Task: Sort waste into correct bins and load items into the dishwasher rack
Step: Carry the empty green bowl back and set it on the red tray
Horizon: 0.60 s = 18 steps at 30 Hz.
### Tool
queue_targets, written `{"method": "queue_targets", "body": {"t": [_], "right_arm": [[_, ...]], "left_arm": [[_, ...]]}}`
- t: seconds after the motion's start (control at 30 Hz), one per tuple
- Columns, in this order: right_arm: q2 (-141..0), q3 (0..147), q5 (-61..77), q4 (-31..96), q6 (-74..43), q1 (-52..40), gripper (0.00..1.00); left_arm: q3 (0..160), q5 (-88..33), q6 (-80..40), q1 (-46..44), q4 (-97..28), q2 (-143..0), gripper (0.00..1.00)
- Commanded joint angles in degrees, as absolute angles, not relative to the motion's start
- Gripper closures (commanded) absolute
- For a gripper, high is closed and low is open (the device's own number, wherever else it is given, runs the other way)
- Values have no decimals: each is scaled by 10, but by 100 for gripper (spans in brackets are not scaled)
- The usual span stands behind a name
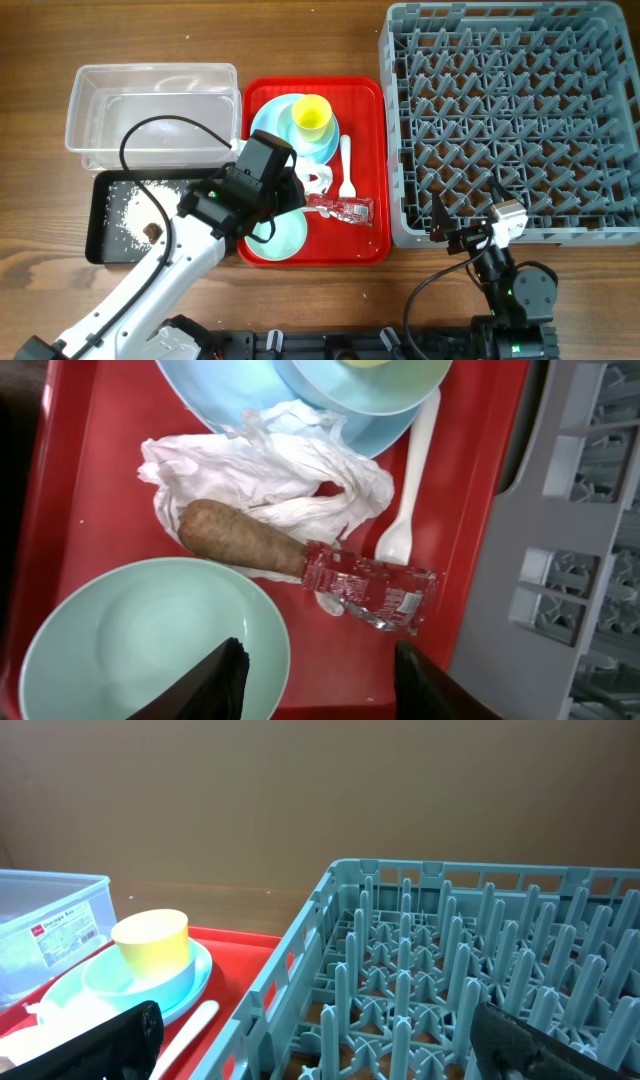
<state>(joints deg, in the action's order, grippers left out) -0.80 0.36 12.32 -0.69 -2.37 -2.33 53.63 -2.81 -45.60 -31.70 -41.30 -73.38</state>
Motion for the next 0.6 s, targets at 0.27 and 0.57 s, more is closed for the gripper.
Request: {"method": "queue_targets", "body": {"t": [0.27,0.57], "right_arm": [[-5,3,116,-9,-31,-24,0],[-5,3,116,-9,-31,-24,0]], "left_arm": [[548,-18,-611,-383,-338,-754,53],[548,141,-613,-492,-246,-863,54]]}}
